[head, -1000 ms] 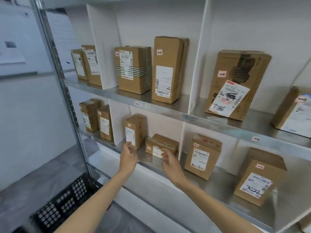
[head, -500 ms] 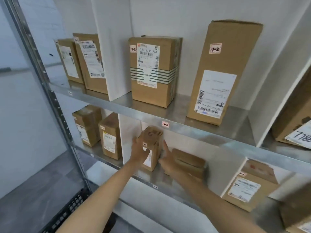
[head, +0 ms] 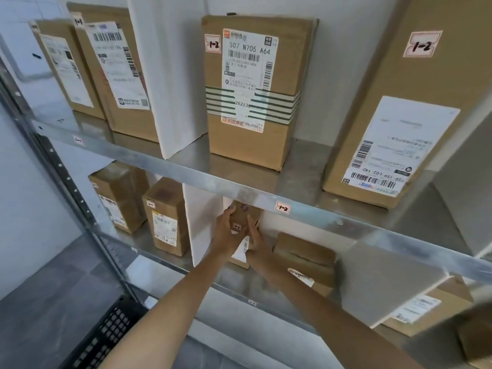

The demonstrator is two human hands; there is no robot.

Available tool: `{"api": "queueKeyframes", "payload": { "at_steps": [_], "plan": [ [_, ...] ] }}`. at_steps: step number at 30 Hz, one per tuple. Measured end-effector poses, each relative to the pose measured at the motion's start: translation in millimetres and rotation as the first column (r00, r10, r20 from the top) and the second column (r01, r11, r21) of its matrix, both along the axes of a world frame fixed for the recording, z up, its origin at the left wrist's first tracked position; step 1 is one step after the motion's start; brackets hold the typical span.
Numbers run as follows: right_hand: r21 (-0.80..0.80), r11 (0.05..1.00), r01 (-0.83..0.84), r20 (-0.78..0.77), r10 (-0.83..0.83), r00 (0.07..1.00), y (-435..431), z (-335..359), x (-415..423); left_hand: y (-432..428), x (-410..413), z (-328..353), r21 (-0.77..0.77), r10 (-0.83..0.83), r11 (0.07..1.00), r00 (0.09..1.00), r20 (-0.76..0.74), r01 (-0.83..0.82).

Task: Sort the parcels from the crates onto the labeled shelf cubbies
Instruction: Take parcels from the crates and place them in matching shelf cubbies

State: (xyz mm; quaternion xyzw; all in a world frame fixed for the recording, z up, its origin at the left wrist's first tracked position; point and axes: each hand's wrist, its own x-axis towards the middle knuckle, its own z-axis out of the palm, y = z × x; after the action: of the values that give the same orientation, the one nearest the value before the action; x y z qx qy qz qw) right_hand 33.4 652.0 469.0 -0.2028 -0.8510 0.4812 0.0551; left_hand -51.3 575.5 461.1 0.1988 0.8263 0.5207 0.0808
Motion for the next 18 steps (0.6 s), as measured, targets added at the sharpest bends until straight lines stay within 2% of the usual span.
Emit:
{"api": "queueKeyframes", "payload": {
  "at_steps": [7,10,14,18],
  "plan": [
    [-0.006,0.998,-0.066,0.004,0.066,0.998,7,0,6,2,8,-1,-0.021,-0.004,1.000,1.000,0.001,0.004],
    [0.038,0.997,-0.063,-0.032,0.064,0.997,8,7,13,-2,15,11,-0.045,-0.014,0.999,1.000,-0.007,0.013],
    [0.159,0.986,0.052,-0.243,-0.012,0.970,4,15,32,-18,50,26,-0.106,0.031,0.993,0.984,-0.176,-0.050],
    [0.234,0.969,0.077,-0.360,0.012,0.933,-22,22,53,-51,94,38,0.048,0.124,0.992,0.955,-0.271,-0.116]
  ]
}}
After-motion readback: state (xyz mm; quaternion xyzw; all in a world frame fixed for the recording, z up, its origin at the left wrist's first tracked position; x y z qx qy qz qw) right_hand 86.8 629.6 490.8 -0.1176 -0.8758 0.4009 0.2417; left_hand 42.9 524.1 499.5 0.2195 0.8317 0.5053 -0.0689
